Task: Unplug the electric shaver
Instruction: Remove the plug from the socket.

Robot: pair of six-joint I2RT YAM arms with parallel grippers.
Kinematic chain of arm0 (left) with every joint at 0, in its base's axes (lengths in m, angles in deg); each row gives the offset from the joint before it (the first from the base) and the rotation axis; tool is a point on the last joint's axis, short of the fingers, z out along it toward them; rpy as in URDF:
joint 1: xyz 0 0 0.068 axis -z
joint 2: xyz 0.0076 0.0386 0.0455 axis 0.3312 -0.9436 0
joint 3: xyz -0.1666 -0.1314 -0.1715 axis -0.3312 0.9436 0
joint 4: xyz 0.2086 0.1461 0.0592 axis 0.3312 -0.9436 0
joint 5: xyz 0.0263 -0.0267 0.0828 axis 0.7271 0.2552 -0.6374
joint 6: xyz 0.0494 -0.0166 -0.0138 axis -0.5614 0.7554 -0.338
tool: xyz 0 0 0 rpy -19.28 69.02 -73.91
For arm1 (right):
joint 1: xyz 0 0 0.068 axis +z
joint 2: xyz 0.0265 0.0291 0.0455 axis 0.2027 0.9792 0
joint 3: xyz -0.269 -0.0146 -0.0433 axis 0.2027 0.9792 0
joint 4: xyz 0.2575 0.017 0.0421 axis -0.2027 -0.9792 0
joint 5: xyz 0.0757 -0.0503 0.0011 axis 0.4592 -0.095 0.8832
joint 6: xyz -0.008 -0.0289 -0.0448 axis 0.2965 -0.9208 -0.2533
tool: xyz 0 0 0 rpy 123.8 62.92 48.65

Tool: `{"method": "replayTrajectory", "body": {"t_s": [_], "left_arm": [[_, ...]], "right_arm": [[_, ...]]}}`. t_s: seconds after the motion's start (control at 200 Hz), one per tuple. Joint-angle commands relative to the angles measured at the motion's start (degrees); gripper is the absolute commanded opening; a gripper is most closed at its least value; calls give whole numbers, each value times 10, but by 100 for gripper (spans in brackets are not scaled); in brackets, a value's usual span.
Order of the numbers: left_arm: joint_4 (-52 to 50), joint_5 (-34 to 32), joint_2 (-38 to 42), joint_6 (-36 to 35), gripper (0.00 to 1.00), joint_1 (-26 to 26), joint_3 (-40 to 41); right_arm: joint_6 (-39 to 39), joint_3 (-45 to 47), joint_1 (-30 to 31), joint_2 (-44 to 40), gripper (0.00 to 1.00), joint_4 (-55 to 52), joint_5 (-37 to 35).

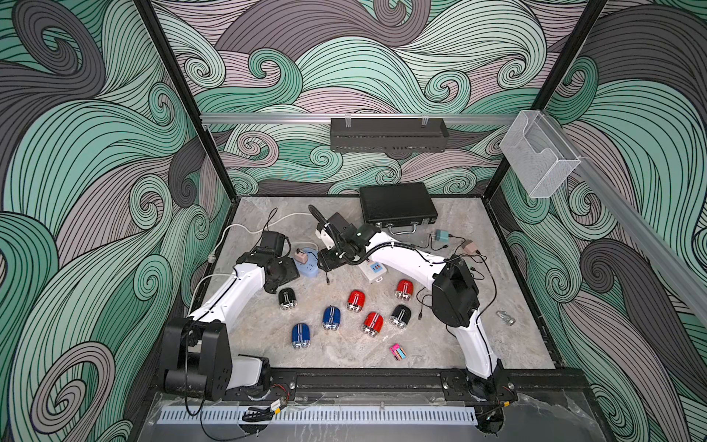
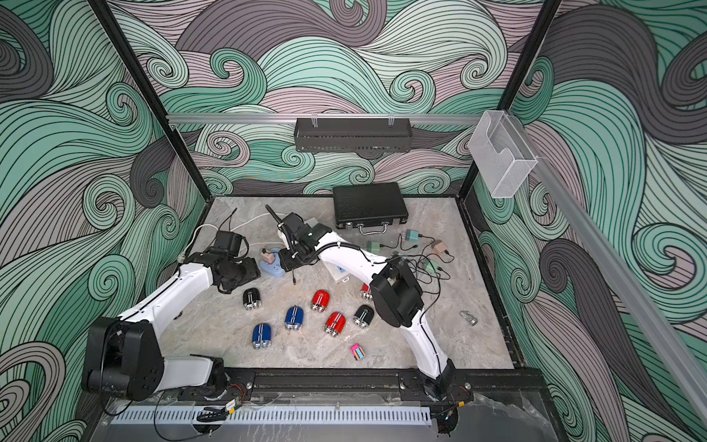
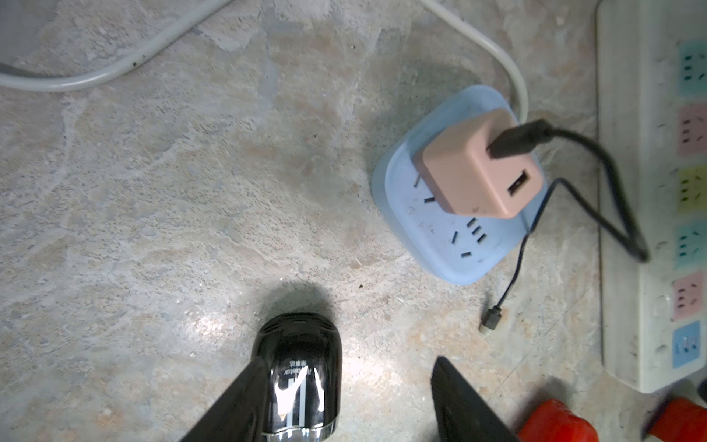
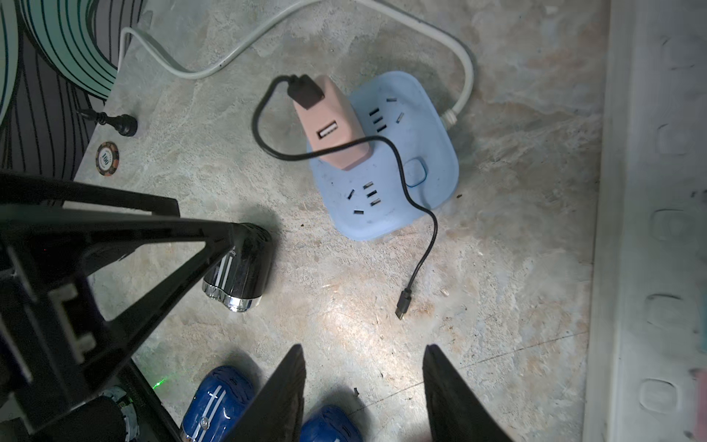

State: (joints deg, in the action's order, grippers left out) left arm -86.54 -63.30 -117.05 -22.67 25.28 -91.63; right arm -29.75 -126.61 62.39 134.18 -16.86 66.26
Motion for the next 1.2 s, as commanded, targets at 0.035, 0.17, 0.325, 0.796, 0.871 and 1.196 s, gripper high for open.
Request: {"method": "replayTrajectory", "body": {"t_s": [0.035,0.17,0.325,0.796,0.871,1.196], "left_arm": [[14,62,-22,15,67,-25,-28],[23,103,-43,21,67,-48,-46],[45,148,-71,33,66,-71,-48],[119,232,-116,39,64,-119,-13],[127,236,-119,38,64,-123,-5],[156,249,-137,38,64,-124,24]], "right_arm": [[-56,-60,7,18,51,-32,-35],[-86,-84,13,31,51,-27,-30],[-122,-121,27,53,51,-36,-44],[-191,-288,38,170,58,-91,-85],[-203,-309,36,187,61,-96,-83],[-211,-367,11,241,64,-103,-38]]}}
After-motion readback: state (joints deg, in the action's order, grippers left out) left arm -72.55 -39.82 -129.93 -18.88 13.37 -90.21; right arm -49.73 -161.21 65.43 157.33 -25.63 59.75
